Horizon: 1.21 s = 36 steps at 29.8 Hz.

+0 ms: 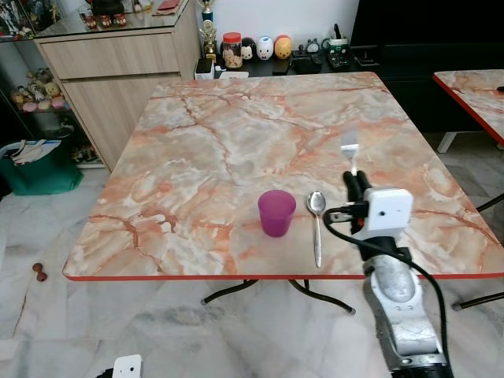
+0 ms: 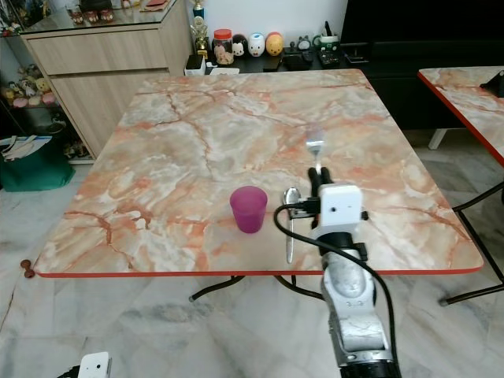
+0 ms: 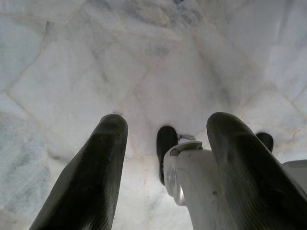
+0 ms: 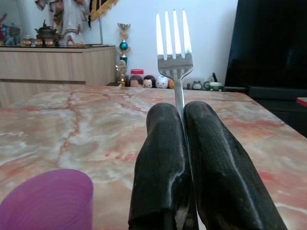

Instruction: Setting the table

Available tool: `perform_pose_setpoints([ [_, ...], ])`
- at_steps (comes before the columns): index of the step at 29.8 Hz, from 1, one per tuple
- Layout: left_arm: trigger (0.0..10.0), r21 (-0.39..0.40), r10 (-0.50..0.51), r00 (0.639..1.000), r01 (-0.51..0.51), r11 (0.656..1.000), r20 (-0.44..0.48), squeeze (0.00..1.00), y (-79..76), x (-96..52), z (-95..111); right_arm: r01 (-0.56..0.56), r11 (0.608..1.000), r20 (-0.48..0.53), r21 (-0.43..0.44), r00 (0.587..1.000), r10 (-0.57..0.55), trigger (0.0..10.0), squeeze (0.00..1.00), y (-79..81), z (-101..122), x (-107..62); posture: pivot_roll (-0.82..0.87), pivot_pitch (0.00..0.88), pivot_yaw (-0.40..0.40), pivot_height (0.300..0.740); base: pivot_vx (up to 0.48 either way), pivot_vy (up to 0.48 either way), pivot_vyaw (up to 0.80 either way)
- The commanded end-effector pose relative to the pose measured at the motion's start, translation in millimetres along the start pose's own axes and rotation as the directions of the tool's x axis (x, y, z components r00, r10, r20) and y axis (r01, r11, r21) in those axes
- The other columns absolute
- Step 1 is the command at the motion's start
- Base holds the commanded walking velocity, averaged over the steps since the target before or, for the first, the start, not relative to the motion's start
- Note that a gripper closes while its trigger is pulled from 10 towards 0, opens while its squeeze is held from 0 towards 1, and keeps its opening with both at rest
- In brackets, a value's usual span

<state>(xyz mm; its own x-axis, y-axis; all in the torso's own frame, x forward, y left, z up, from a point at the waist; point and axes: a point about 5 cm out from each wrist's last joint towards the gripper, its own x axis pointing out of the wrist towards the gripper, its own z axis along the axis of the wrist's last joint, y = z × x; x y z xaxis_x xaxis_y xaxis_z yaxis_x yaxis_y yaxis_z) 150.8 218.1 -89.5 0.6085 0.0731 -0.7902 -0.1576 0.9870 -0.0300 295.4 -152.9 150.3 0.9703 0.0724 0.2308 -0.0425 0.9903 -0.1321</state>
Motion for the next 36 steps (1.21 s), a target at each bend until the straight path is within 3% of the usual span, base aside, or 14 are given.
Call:
perform_pose_setpoints([
  [1,10.0,0.026,0.008,0.999,-0.007,1.0,-0.04,0.0,1.8,-2.6,-10,-0.014,1.0,0.036,0.018,0.999,0.014,10.0,0.0,4.6,9,3.5,-0.08,0.0,0.056,0.74,0.0,0.0,0.0],
  [17,10.0,0.042,0.005,1.0,-0.005,0.999,-0.005,0.0,1.5,-0.8,-2,-0.039,0.998,0.044,0.054,0.998,0.036,10.0,0.0,13.8,15,14.1,-0.1,0.0,0.059,0.74,0.0,-0.41,0.0],
  [36,10.0,0.014,0.015,0.998,-0.016,1.0,0.062,0.0,0.4,3.0,15,-0.004,0.995,0.052,0.104,0.999,-0.002,10.0,0.0,10.2,23,29.6,-0.09,0.0,0.055,0.74,0.0,-0.48,0.0],
])
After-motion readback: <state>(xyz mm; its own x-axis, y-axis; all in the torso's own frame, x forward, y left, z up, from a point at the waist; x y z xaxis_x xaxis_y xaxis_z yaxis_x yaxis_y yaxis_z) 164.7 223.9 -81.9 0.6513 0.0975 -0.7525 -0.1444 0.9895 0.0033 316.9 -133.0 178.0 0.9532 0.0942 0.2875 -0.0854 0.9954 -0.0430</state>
